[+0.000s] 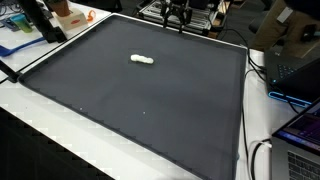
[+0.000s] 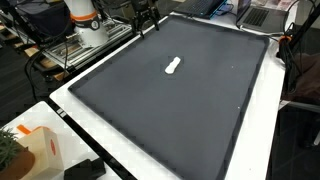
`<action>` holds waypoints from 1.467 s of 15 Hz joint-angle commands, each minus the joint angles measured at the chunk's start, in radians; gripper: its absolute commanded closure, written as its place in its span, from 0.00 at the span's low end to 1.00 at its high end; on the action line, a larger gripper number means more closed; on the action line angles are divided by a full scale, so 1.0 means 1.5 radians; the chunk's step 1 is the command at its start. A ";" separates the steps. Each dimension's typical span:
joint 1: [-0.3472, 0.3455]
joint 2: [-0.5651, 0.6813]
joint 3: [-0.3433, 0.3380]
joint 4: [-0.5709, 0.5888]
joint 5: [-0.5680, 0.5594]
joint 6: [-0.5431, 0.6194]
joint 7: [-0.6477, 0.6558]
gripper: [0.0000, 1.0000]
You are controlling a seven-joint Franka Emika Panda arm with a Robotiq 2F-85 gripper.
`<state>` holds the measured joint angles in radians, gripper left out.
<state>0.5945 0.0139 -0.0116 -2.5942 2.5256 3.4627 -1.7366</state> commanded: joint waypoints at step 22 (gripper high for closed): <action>-0.071 -0.027 0.087 0.026 0.000 0.117 -0.171 0.00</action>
<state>0.5047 0.0108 0.1279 -2.5603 2.5051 3.6068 -1.7963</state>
